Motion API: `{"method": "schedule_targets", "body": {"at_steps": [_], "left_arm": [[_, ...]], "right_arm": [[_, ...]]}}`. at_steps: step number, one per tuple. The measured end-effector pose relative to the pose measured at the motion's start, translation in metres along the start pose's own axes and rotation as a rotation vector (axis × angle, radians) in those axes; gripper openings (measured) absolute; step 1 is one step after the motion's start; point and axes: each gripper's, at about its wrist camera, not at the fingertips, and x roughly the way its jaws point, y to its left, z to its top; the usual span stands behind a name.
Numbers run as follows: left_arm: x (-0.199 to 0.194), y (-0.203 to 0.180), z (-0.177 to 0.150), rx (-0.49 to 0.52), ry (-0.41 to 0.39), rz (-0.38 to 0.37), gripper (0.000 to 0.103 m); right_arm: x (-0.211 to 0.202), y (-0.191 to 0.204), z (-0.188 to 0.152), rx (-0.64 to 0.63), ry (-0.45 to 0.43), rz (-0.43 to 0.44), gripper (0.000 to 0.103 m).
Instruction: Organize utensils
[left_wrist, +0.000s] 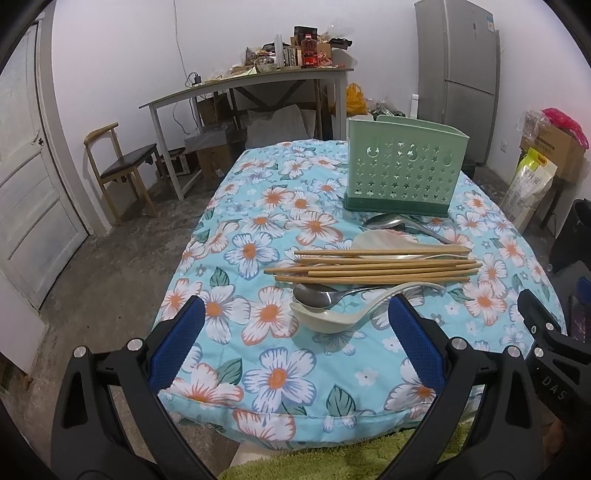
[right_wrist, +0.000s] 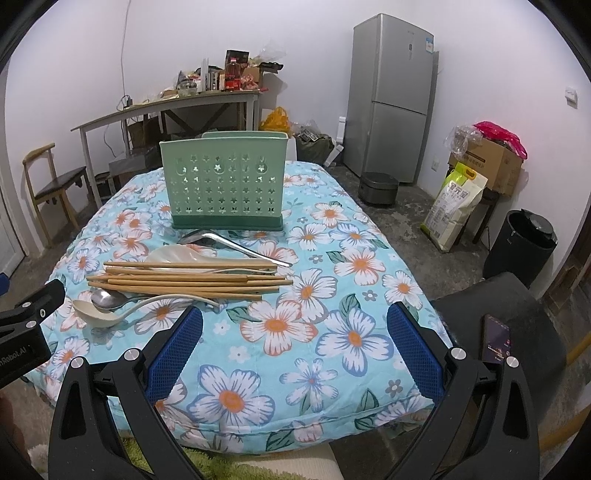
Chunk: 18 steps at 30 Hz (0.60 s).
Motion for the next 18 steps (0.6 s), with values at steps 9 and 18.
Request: {"method": "schedule_targets", "body": {"at_steps": [9, 18], "left_arm": [[0.0, 0.006, -0.004, -0.015, 0.018, -0.043, 0.096], [0.011, 0.044, -0.004, -0.139, -0.065, -0.234, 0.096]], "right_arm": [[-0.008, 0.002, 0.0, -0.01, -0.032, 0.0, 0.097], [0.012, 0.016, 0.01, -0.043, -0.014, 0.122, 0.097]]}}
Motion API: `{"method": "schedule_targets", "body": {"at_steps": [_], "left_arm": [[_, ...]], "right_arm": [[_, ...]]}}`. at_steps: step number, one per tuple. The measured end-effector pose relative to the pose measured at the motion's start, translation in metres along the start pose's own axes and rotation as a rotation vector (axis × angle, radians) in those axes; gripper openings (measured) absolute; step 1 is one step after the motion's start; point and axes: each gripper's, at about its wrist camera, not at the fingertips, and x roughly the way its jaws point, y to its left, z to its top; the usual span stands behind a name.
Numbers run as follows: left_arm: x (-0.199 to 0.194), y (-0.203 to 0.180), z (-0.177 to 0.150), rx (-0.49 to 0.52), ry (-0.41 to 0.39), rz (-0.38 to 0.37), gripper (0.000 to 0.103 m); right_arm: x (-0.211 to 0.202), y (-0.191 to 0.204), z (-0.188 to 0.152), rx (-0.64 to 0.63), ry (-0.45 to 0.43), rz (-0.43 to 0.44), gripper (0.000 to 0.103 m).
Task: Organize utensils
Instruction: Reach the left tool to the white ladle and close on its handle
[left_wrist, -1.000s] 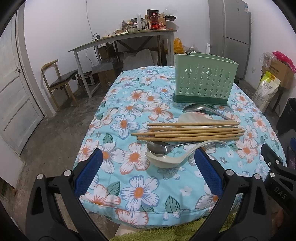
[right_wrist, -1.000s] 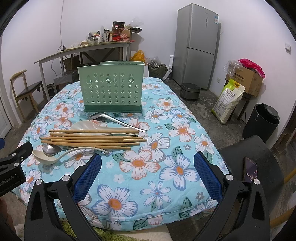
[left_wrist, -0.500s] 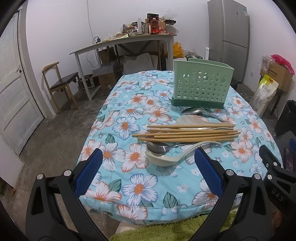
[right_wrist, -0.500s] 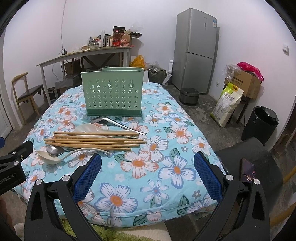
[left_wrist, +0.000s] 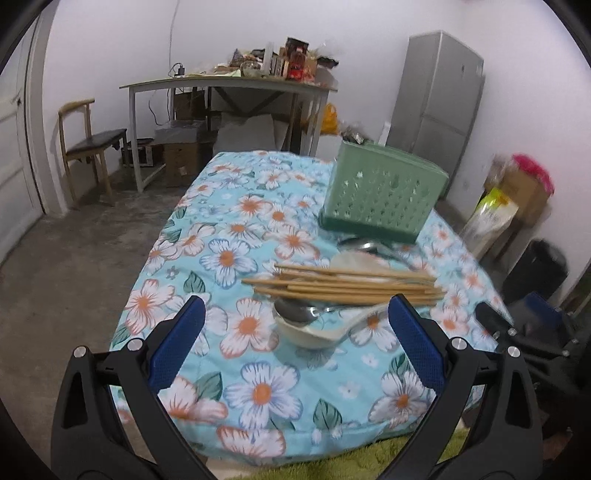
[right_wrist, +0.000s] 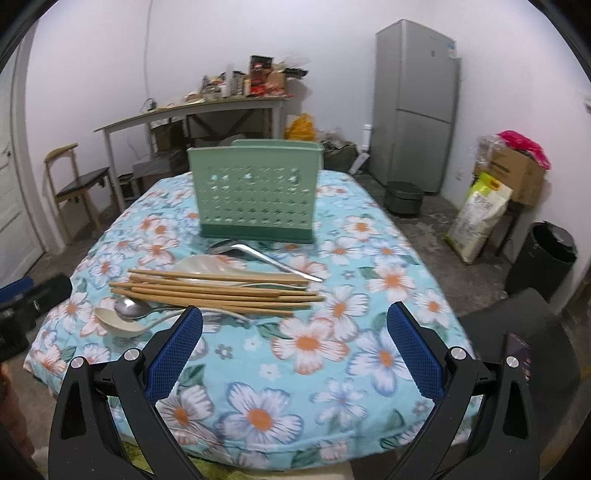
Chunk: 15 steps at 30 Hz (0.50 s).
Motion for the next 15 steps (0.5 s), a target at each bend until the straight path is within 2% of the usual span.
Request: {"method": "schedule_targets", "body": {"at_steps": [4, 10, 13, 15], "left_arm": [[0.014, 0.011, -0.003, -0.027, 0.031, -0.011, 0.096], [0.042, 0.018, -0.012, -0.042, 0.133, -0.126, 0.095], [0.05, 0.013, -0.01, -0.023, 0.153, -0.179, 0.095], [0.055, 0.011, -0.01, -0.034, 0.181, -0.221, 0.089]], "right_arm": [[0.015, 0.01, -0.004, -0.005, 0.047, 0.069, 0.097], [0.038, 0.021, -0.013, -0.01, 0.123, 0.137, 0.097], [0.049, 0.021, -0.006, 0.01, 0.142, 0.156, 0.097], [0.057, 0.021, -0.003, 0.027, 0.159, 0.176, 0.094]]}}
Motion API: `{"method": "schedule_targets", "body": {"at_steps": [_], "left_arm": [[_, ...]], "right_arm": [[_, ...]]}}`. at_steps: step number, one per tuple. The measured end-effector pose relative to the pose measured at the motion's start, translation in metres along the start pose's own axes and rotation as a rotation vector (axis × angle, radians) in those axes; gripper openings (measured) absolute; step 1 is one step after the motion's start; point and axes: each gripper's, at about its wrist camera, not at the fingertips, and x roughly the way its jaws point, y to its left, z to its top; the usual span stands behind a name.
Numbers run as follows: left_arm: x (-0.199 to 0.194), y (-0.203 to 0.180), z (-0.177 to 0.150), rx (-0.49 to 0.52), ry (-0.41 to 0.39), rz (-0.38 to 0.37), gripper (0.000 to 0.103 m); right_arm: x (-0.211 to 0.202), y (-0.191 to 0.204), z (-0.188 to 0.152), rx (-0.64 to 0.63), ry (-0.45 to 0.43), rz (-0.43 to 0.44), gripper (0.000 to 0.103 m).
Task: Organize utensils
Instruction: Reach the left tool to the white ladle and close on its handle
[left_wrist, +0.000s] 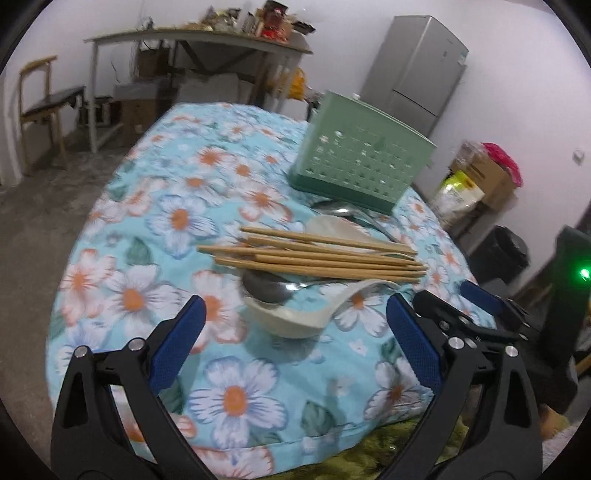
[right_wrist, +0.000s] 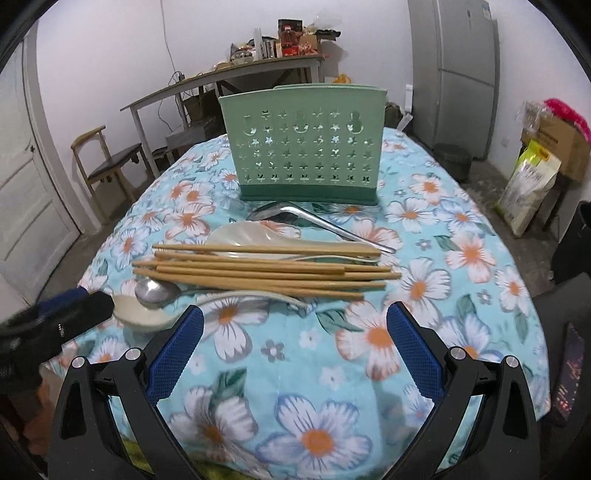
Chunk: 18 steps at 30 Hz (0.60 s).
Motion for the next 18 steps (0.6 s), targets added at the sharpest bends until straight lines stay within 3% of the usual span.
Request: {"method": "schedule_targets", "body": {"at_steps": [3, 6, 13, 15, 18], "left_arm": [[0.01, 0.002, -0.004, -0.027, 0.052, -0.016, 0.075], [0.019, 0.01, -0.01, -0.08, 0.087, -0.015, 0.071], [0.034, 0.022, -0.011, -0.186, 0.088, -0.049, 0.071], [0.04, 0.027, -0.011, -0.225, 0.1, -0.051, 0.074], [0.04, 0.03, -0.012, -0.267, 0.082, -0.095, 0.087]], "right_arm": [[0.008, 0.001, 0.001, 0.007, 0.025, 0.017, 0.092], [0.013, 0.001, -0.006, 0.003, 0.056, 0.032, 0.091], [0.03, -0.008, -0.019, 0.036, 0.14, 0.057, 0.091], [0.033, -0.01, -0.018, 0.041, 0.14, 0.059, 0.091], [0.038, -0.012, -0.018, 0.046, 0.151, 0.068, 0.092]]}}
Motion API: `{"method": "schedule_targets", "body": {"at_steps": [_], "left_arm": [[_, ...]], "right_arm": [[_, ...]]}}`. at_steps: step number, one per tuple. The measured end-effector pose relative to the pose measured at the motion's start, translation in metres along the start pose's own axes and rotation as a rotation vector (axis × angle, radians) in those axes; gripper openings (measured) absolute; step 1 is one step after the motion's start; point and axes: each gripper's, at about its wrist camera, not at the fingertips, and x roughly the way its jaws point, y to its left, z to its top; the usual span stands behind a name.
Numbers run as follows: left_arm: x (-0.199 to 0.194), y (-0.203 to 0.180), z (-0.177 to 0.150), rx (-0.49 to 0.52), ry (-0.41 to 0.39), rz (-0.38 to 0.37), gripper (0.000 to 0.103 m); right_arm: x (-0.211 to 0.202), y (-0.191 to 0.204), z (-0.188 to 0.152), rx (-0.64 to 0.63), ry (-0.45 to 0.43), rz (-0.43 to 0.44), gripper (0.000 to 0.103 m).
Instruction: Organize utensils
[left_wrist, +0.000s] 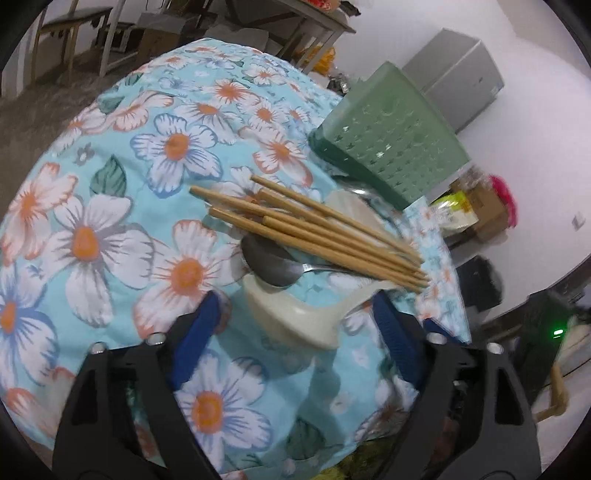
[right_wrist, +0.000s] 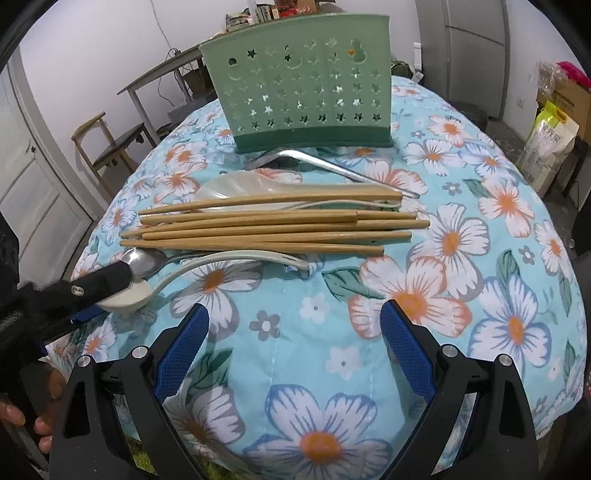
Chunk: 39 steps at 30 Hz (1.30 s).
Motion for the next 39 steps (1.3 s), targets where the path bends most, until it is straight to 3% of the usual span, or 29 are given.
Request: {"method": "schedule_targets", "body": {"at_steps": [3, 17, 19, 22, 24, 26, 28, 30, 35, 39], "left_arm": [[0.001, -0.003, -0.002, 0.002, -0.003, -0.022, 0.095], [0.003, -0.007, 0.003, -0.046, 0.023, 0.041, 0.095], [0.003, -0.008, 0.003, -0.055, 0.027, 0.065, 0.089], [0.003, -0.006, 0.003, -0.075, 0.023, 0.1, 0.065], [0.002, -0.003, 0.004, -0.098, 0.02, 0.111, 0.055], [0.0, 0.0, 0.002, -0.11, 0.012, 0.129, 0.045], [0.0, 0.0, 0.0, -0.103, 0.006, 0.155, 0.025], [0.001, 0.001, -0.002, -0.097, 0.013, 0.164, 0.015], [-0.006, 0.002, -0.003, -0.09, 0.007, 0.133, 0.009], [-0.025, -0.001, 0.001, -0.048, 0.005, 0.101, 0.009]], "right_arm": [[0.004, -0.001, -0.001, -0.007, 0.008, 0.016, 0.097], [0.003, -0.01, -0.002, -0.037, -0.018, 0.095, 0.097], [0.001, -0.015, -0.002, -0.024, -0.025, 0.133, 0.097], [0.0, -0.025, -0.001, 0.014, -0.036, 0.2, 0.097], [-0.001, -0.032, 0.0, 0.045, -0.042, 0.245, 0.097], [-0.002, -0.033, -0.001, 0.051, -0.046, 0.258, 0.097], [-0.003, -0.031, -0.001, 0.03, -0.047, 0.253, 0.097], [-0.003, -0.027, -0.003, 0.001, -0.055, 0.238, 0.097], [-0.008, -0.028, -0.002, 0.006, -0.036, 0.231, 0.095], [-0.019, -0.042, 0.002, 0.056, -0.058, 0.222, 0.083]]}}
